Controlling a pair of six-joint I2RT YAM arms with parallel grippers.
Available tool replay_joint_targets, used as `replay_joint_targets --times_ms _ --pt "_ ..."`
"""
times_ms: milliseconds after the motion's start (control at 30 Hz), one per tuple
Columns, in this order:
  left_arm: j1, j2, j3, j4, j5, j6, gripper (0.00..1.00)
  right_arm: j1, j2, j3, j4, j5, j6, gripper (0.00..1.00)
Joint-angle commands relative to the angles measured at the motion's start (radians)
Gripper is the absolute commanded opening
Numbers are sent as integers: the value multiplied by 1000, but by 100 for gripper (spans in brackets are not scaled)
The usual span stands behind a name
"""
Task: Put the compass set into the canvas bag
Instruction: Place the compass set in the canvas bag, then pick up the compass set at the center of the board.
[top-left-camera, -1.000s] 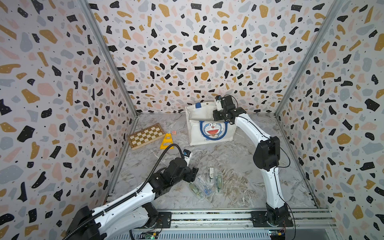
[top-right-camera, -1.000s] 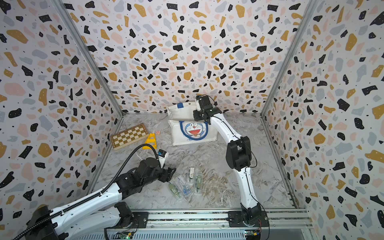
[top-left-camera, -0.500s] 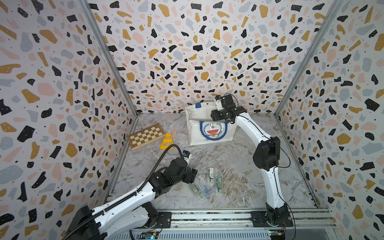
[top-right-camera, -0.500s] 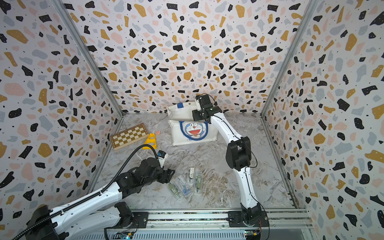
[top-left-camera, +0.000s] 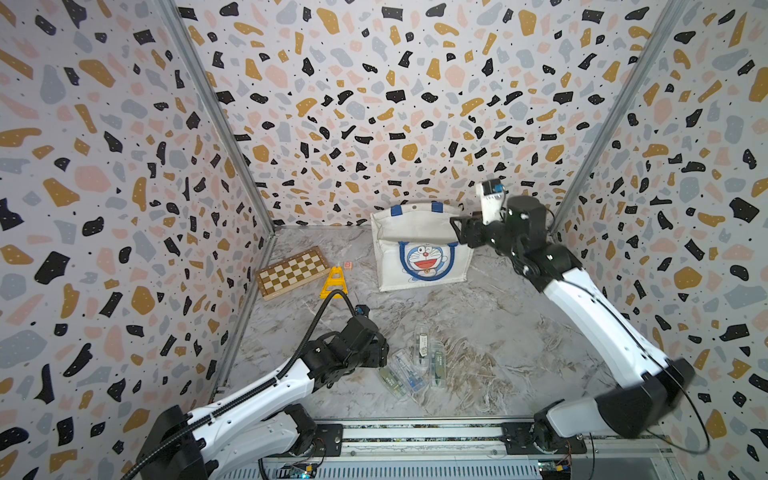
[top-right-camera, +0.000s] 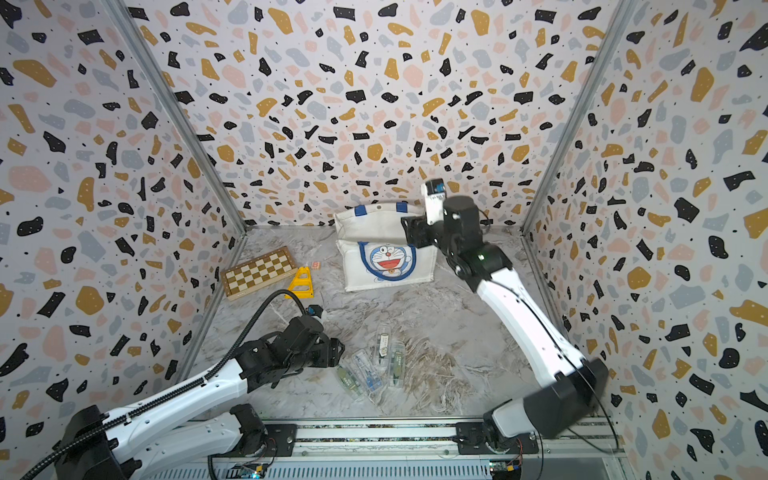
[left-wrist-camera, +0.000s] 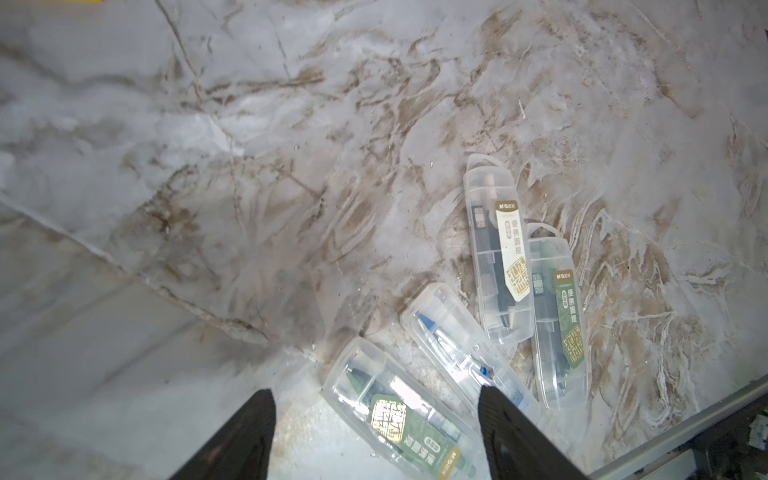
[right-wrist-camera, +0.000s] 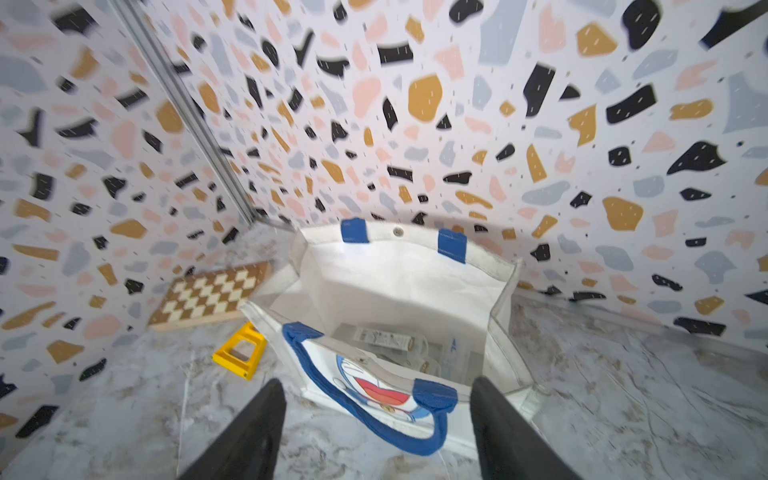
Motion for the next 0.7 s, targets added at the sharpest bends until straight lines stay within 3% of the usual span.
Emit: replay_joint_targets --times_ms 0,133,300,667 --pt "-33 4 -24 -46 39 -165 77 8 -134 -292 199 0 66 72" --pt "-85 51 -4 -62 55 -279 77 13 -280 -587 261 18 107 72" --pt "-140 206 73 -133 49 -410 74 15 -362 -817 370 35 132 72" --pt "-204 455 198 -168 22 -523 73 15 -349 -912 486 -33 162 72"
